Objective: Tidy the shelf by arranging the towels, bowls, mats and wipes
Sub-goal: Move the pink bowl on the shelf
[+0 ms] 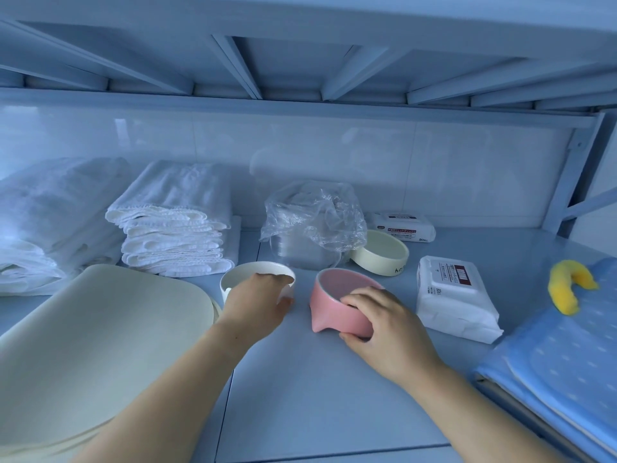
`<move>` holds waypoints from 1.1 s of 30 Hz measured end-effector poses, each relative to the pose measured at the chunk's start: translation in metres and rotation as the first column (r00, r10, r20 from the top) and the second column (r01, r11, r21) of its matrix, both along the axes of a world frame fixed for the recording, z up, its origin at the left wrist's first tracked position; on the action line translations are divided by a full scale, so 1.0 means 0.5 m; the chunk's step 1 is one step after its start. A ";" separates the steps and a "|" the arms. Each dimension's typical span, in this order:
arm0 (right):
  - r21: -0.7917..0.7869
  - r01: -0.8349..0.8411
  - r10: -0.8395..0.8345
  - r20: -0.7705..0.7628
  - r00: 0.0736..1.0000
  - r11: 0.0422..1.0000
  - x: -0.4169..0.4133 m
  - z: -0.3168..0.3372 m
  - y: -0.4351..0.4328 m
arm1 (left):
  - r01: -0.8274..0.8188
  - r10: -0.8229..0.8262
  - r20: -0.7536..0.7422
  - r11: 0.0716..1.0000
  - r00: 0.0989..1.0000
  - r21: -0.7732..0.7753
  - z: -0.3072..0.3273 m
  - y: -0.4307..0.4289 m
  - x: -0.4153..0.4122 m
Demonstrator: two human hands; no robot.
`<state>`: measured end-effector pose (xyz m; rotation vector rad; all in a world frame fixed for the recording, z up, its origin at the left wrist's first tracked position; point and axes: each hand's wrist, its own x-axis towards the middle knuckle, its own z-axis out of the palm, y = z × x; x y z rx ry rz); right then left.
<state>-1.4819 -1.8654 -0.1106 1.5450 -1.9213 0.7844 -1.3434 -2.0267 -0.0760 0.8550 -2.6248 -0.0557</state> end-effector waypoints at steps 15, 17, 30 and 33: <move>-0.081 -0.061 0.067 0.064 0.996 0.995 0.008 0.071 0.020 | -0.035 0.035 0.010 0.999 0.999 0.019 0.012 0.021 0.039; -0.074 -0.089 0.099 0.147 0.984 0.993 0.014 0.100 0.023 | -0.036 0.036 0.007 0.999 0.999 0.026 0.010 0.023 0.042; 0.265 -0.130 0.070 0.226 0.972 0.956 -0.012 0.206 -0.011 | 0.068 -0.057 -0.153 0.995 0.987 0.067 0.020 0.050 0.009; 0.301 -0.156 0.078 0.255 0.964 0.941 -0.009 0.215 -0.022 | 0.249 -0.223 -0.190 0.960 0.956 0.125 0.057 0.061 0.005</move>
